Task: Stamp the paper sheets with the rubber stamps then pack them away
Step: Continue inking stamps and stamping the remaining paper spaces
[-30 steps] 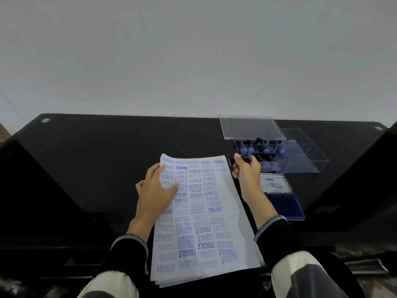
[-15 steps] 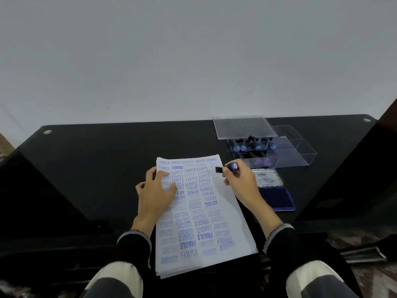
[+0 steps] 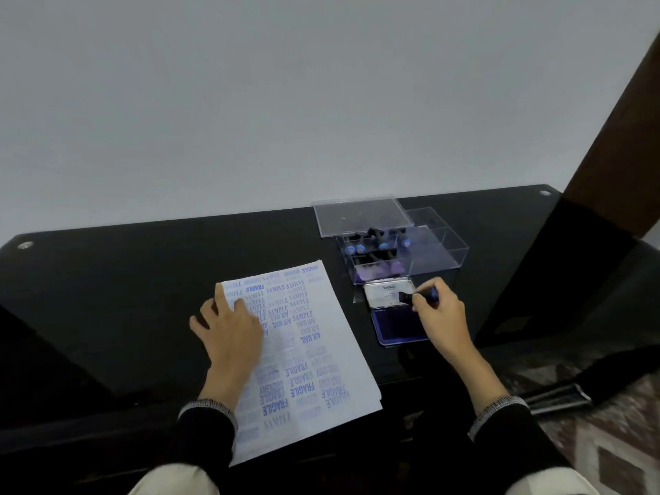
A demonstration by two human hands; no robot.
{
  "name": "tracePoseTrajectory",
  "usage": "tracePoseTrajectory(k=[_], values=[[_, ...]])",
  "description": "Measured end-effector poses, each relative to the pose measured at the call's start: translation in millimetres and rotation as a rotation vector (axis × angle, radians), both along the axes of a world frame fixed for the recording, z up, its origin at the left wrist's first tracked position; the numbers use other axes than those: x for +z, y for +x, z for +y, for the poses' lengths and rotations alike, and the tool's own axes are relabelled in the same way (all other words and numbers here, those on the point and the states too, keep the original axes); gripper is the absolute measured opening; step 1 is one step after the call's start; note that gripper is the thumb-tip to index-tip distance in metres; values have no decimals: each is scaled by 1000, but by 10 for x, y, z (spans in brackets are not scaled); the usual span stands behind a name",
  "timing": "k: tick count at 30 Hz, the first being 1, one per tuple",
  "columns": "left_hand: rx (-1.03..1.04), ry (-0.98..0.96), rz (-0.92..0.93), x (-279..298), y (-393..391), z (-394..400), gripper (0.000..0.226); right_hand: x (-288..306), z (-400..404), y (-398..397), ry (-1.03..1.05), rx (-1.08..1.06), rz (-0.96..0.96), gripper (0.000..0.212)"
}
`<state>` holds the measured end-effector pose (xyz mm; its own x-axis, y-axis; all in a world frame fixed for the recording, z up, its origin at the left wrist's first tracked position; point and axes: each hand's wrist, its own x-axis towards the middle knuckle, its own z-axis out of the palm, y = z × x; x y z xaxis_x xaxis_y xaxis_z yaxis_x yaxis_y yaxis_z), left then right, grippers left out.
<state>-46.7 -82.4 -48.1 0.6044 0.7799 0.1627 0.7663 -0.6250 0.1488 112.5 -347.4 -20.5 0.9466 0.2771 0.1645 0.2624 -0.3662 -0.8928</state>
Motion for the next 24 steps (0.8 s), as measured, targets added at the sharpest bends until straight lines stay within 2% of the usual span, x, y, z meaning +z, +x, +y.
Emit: tracePoseTrajectory(k=[3, 6, 7, 11, 16, 24], values=[[-106, -55, -111, 56, 173, -148, 38, -12, -106, 65, -6, 27, 42, 9], [-416, -186, -339, 78, 349, -399, 33, -9, -129, 95, -54, 77, 50, 9], [-509, -208, -364, 78, 397, -497, 33, -3, -127, 97, -71, 94, 41, 9], [-673, -227, -271, 37, 551, -810, 42, 13, -106, 82, -162, 193, -31, 10], [-766, -211, -153, -139, 571, -928, 78, 32, -3, 78, -364, 411, -127, 13], [-768, -180, -164, -208, 553, -927, 80, 118, 158, 71, -626, 569, -198, 18]])
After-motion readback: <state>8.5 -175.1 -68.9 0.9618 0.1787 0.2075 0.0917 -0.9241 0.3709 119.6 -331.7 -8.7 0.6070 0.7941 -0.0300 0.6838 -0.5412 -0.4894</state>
